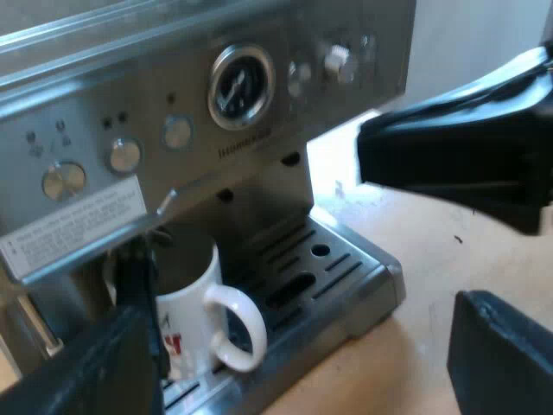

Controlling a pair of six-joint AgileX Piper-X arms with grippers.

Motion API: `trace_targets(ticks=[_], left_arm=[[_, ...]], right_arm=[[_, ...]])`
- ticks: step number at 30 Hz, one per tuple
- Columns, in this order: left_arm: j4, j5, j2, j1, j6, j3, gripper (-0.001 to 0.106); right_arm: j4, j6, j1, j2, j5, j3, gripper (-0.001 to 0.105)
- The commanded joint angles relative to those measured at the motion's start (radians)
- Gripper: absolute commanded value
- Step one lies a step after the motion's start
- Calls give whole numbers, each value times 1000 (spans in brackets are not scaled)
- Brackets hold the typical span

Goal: Place mug into machine

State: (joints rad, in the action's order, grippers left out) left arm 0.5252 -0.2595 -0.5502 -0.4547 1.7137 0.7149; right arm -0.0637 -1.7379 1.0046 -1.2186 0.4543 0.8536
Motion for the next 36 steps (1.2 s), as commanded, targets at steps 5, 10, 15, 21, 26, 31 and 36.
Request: trace_targets(ticks=[5, 10, 15, 21, 26, 31, 36], left_arm=[[-34, 3, -21, 52, -9, 11, 71], [-39, -57, -30, 92, -9, 11, 71], [-48, -58, -30, 92, -9, 11, 71], [-48, -58, -30, 92, -9, 11, 71], [-48, -69, -30, 92, -9, 11, 71], [-48, -75, -30, 92, -9, 11, 71], [-48, -75, -30, 92, -9, 11, 71]], right_arm=[[0, -18, -48, -88, -79, 81, 0], [0, -18, -71, -155, -127, 130, 0], [0, -18, -84, -206, -121, 169, 0], [0, -18, -106, -239, -122, 206, 0], [-13, -18, -128, -251, -131, 209, 0], [-17, -18, -141, -266, -143, 214, 0], [-53, -16, -144, -277, -145, 221, 0]])
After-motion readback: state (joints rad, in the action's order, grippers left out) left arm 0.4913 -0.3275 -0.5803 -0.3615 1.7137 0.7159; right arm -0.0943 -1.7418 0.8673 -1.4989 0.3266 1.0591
